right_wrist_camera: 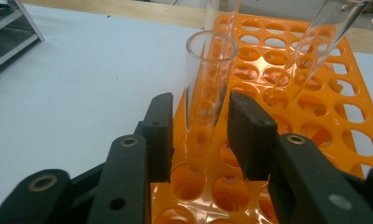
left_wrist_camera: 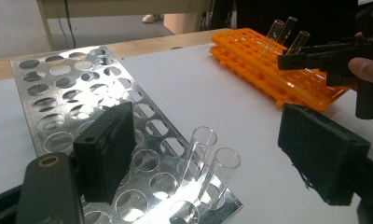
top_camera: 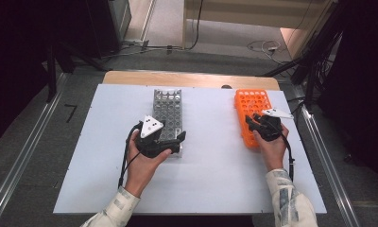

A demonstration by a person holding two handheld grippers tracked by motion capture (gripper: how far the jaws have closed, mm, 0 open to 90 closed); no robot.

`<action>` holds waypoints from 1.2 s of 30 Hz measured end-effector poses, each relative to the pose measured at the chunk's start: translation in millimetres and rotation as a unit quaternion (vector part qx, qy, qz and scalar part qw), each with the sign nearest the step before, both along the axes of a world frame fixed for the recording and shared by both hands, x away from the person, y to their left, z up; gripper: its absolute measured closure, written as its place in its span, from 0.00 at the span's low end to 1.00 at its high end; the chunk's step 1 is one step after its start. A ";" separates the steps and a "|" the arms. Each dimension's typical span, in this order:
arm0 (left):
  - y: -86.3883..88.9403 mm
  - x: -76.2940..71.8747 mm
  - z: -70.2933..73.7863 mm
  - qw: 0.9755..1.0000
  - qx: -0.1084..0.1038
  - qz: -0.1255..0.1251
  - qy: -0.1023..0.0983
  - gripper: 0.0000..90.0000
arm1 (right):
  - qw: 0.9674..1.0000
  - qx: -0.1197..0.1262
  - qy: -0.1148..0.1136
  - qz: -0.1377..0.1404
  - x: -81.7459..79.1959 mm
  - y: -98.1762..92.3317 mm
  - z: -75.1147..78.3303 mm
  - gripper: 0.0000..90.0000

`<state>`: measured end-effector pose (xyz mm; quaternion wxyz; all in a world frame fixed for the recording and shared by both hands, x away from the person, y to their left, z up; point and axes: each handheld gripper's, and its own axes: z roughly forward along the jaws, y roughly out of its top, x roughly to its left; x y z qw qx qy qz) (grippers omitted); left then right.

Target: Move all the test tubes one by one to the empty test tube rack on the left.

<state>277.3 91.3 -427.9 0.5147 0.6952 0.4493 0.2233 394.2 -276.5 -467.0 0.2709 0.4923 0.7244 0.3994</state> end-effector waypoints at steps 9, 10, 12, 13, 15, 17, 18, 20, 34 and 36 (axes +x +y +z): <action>0.1 0.1 -0.2 1.000 -0.001 0.000 0.001 0.21 | 1.000 -0.004 0.001 0.001 0.6 -0.9 0.2 0.79; 0.0 0.2 -0.3 1.000 -0.001 0.000 0.001 0.21 | 1.000 -0.006 0.000 0.001 0.5 -0.7 0.5 0.80; 0.1 0.3 -0.4 1.000 0.000 0.000 0.002 0.21 | 1.000 -0.006 -0.001 0.001 0.2 -0.2 0.8 0.80; 0.1 0.3 -0.4 1.000 0.000 0.000 0.002 0.21 | 1.000 -0.005 0.000 0.001 0.2 -0.3 0.9 0.80; 0.1 0.2 -0.3 1.000 -0.001 0.000 0.002 0.21 | 1.000 -0.005 -0.001 0.001 -0.1 -0.4 1.2 0.80; 0.3 0.2 -0.2 1.000 -0.001 0.001 0.002 0.21 | 1.000 -0.005 -0.002 0.003 -0.6 -0.9 2.2 0.80; 0.4 0.2 -0.2 1.000 -0.001 0.001 0.002 0.21 | 1.000 -0.004 -0.005 0.004 -0.7 -1.4 2.8 0.81; 0.3 0.2 -0.1 1.000 -0.001 0.001 0.002 0.21 | 1.000 -0.003 -0.004 0.004 -1.3 -1.7 5.1 0.81; 1.5 -0.3 2.3 1.000 -0.001 0.004 0.001 0.21 | 0.999 0.000 -0.032 0.011 -13.3 -5.5 32.9 0.81; 1.4 -0.3 2.9 1.000 -0.002 0.004 0.000 0.21 | 0.999 0.001 -0.035 0.013 -16.4 -6.0 36.4 0.81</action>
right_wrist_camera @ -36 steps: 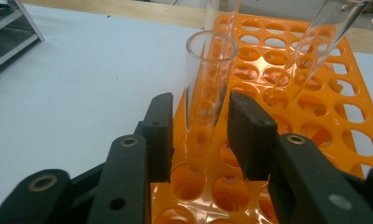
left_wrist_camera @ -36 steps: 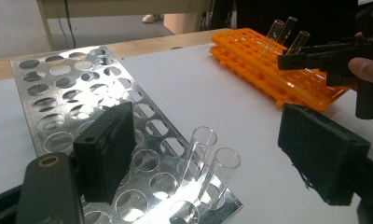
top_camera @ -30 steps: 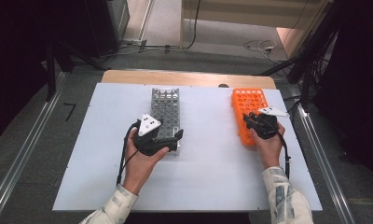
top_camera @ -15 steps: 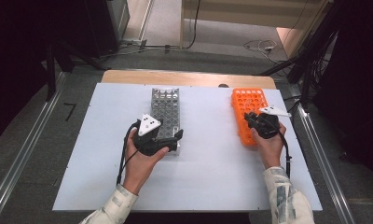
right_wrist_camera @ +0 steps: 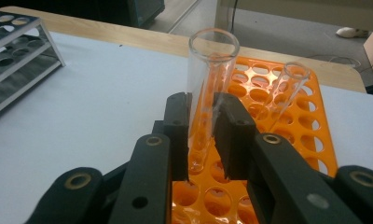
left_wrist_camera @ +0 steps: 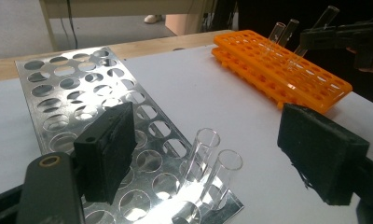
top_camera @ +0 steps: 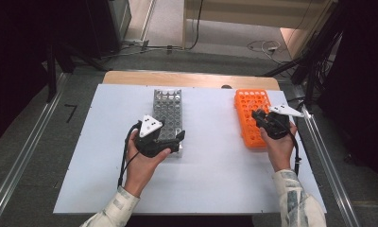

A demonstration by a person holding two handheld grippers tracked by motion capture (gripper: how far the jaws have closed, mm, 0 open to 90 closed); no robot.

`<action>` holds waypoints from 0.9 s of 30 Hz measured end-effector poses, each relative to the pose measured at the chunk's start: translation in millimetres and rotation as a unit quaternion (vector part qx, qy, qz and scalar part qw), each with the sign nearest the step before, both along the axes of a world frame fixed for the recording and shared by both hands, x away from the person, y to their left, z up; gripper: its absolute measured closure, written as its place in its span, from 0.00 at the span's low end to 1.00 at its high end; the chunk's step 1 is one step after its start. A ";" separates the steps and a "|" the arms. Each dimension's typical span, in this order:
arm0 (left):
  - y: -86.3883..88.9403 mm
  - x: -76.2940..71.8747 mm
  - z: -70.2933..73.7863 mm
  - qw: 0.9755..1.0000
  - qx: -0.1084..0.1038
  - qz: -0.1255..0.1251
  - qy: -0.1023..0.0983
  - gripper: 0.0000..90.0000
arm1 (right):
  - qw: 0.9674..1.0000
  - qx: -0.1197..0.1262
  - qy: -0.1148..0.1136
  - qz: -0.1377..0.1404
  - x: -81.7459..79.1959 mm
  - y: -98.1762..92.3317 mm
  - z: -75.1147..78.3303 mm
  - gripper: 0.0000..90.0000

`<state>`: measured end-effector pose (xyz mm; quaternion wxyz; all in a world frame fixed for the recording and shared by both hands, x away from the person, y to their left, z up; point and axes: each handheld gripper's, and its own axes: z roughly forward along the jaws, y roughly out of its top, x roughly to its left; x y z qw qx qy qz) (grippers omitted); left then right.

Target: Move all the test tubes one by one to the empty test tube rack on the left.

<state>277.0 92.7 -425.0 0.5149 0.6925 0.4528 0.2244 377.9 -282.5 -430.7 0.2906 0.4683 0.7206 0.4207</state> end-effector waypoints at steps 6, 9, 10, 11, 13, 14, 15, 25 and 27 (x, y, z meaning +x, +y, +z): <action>-1.0 -0.2 2.9 1.000 0.003 -0.001 -0.002 0.22 | 1.000 -0.005 -0.008 0.014 -9.0 1.6 8.5 0.81; -2.5 -0.7 5.1 1.000 0.006 -0.005 -0.004 0.22 | 1.000 -0.009 -0.013 0.026 -14.3 5.8 11.1 0.81; -3.3 -0.9 5.9 1.000 0.006 -0.007 -0.004 0.22 | 0.999 -0.008 -0.011 0.029 -16.5 8.0 12.0 0.81; -4.0 -1.1 6.8 1.000 0.007 -0.008 -0.006 0.22 | 0.999 -0.007 -0.013 0.034 -18.3 10.4 12.8 0.81; -5.4 -1.5 8.6 1.000 0.008 -0.009 -0.007 0.22 | 0.999 -0.007 -0.014 0.044 -21.9 15.7 14.7 0.81; -5.9 -1.6 9.4 1.000 0.009 -0.011 -0.008 0.22 | 0.999 -0.006 -0.015 0.049 -23.8 18.7 15.6 0.81; -6.6 -1.9 10.3 1.000 0.009 -0.012 -0.009 0.22 | 0.998 -0.005 -0.016 0.055 -25.8 21.9 16.3 0.81; -19.4 -3.7 12.1 0.999 0.009 -0.028 -0.012 0.24 | 0.994 -0.010 -0.011 0.110 -44.2 57.5 13.1 0.81; -22.3 -3.6 11.7 0.999 0.007 -0.033 -0.010 0.25 | 0.993 -0.010 -0.007 0.120 -47.1 64.3 10.1 0.81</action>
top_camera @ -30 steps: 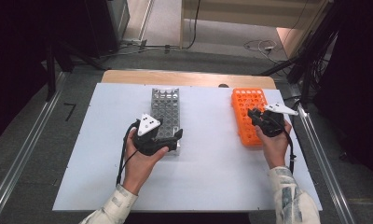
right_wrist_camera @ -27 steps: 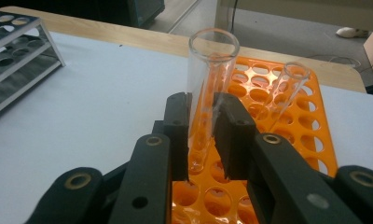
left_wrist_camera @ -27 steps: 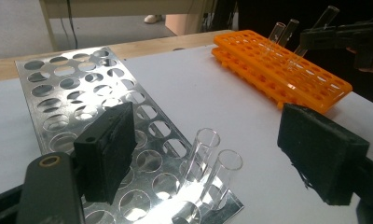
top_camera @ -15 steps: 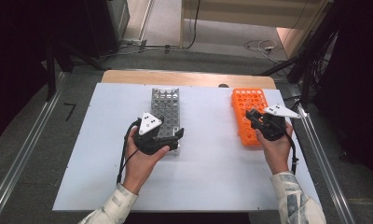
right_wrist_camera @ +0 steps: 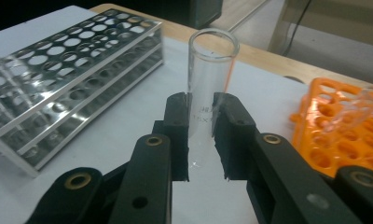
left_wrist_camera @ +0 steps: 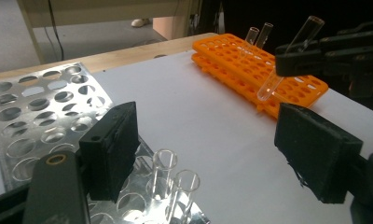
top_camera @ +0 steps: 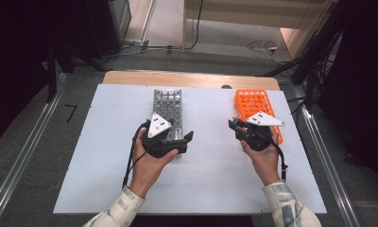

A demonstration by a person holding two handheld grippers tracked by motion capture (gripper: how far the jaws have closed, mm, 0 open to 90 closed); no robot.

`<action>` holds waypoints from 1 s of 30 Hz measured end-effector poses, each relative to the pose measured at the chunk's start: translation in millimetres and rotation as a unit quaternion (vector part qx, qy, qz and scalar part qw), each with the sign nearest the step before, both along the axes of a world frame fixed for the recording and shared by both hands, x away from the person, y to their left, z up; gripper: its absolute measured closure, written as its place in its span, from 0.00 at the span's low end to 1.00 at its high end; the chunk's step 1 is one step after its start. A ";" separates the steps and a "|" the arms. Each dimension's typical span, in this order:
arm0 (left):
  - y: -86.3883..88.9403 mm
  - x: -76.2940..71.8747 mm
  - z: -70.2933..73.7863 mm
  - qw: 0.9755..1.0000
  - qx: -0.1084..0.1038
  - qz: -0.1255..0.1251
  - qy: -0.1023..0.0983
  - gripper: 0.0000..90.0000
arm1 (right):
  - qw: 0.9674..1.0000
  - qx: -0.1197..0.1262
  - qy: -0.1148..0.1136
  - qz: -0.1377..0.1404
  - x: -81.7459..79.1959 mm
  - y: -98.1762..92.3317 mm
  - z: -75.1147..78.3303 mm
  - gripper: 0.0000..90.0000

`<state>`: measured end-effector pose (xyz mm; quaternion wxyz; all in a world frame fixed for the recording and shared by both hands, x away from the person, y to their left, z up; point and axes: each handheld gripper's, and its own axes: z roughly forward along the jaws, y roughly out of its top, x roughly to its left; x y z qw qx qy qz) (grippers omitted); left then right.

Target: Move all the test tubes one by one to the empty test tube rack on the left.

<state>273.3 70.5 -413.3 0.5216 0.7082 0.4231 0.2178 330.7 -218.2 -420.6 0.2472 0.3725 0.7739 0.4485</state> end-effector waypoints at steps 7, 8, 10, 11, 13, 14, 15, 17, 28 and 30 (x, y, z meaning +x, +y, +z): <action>-8.2 0.1 -1.2 1.000 0.002 -0.011 0.002 0.27 | 0.999 -0.008 0.011 0.030 -9.0 20.8 -9.7 0.81; -9.1 0.3 -1.4 1.000 0.002 -0.013 0.001 0.27 | 0.999 -0.008 0.013 0.032 -10.2 23.3 -10.5 0.81; -11.6 0.0 -1.7 1.000 0.001 -0.016 0.001 0.28 | 0.999 -0.010 0.014 0.039 -12.0 28.2 -12.8 0.81; -12.8 0.0 -1.8 1.000 0.001 -0.018 0.001 0.28 | 0.999 -0.010 0.017 0.040 -13.4 30.8 -13.9 0.81; -15.2 -0.1 -2.1 1.000 0.002 -0.021 0.001 0.29 | 0.999 -0.012 0.018 0.047 -15.2 35.1 -16.3 0.81; -16.6 -0.1 -2.5 1.000 0.002 -0.022 0.001 0.29 | 0.998 -0.012 0.019 0.051 -16.0 37.1 -17.4 0.81; -17.9 -0.3 -2.7 1.000 0.002 -0.024 0.001 0.30 | 0.998 -0.012 0.021 0.052 -16.8 39.1 -18.6 0.81; -20.4 -0.3 -3.1 1.000 0.003 -0.028 0.001 0.31 | 0.998 -0.010 0.024 0.057 -17.9 42.4 -20.5 0.81; -32.8 0.7 -4.6 0.999 0.006 -0.046 0.003 0.37 | 0.996 -0.016 0.033 0.079 -24.2 58.3 -28.6 0.81; -33.9 1.0 -4.8 0.999 0.007 -0.047 0.004 0.38 | 0.996 -0.020 0.033 0.084 -24.7 60.0 -29.1 0.81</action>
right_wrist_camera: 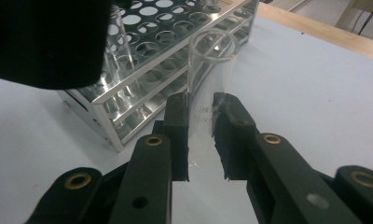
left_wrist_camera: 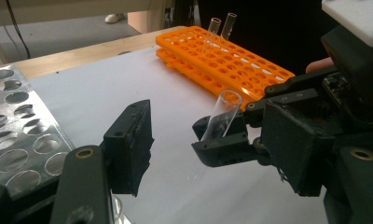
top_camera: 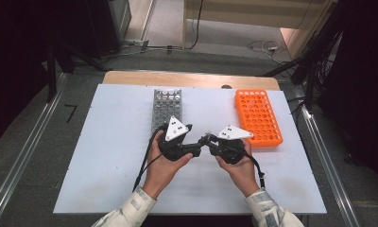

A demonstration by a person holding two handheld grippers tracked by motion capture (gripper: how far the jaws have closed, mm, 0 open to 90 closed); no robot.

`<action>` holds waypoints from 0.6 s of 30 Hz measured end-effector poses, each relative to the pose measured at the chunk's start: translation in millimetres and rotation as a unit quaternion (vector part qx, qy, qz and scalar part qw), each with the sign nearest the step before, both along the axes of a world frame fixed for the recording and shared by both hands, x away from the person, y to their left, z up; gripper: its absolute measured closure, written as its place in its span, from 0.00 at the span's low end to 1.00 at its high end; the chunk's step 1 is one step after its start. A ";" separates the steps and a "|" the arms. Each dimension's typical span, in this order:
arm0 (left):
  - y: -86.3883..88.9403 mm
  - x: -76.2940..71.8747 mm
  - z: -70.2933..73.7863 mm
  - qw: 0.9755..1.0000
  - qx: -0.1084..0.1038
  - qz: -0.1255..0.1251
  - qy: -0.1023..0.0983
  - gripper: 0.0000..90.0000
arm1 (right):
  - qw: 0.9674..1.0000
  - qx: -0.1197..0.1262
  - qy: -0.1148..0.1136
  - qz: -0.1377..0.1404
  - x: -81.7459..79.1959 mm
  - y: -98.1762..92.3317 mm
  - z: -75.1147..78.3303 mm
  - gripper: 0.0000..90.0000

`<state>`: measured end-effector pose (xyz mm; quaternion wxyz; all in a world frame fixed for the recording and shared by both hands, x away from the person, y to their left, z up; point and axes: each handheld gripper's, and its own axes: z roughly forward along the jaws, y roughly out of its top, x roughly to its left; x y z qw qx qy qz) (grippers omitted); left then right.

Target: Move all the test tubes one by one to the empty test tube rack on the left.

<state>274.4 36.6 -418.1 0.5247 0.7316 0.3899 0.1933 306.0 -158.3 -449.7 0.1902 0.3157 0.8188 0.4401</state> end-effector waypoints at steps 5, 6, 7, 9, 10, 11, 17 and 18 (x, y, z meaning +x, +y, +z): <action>-1.4 0.5 -0.1 1.000 0.000 -0.003 -0.002 0.41 | 1.000 0.000 0.006 0.003 -0.8 3.0 -1.3 0.81; -1.8 0.5 0.2 1.000 0.001 -0.003 -0.001 0.41 | 1.000 0.000 0.007 0.003 -0.8 3.2 -1.4 0.81; -2.1 0.5 0.4 1.000 0.000 -0.003 -0.001 0.42 | 1.000 0.000 0.007 0.003 -0.8 3.3 -1.5 0.81; -3.1 0.7 1.1 1.000 -0.001 -0.005 -0.003 0.43 | 1.000 0.001 0.008 0.003 -0.9 3.4 -1.5 0.81; -3.9 0.7 1.4 1.000 -0.001 -0.004 -0.005 0.43 | 1.000 0.002 0.009 0.003 -0.9 3.6 -1.5 0.81; -4.4 0.8 1.7 1.000 0.000 -0.007 -0.005 0.44 | 1.000 0.002 0.008 0.003 -1.0 3.7 -1.5 0.81; -8.6 1.1 1.7 1.000 0.002 -0.011 -0.006 0.47 | 1.000 0.003 0.006 0.006 -1.4 3.5 -0.5 0.81; -9.1 1.2 1.5 1.000 0.004 -0.011 -0.006 0.48 | 1.000 0.004 0.006 0.006 -1.6 3.6 -0.4 0.81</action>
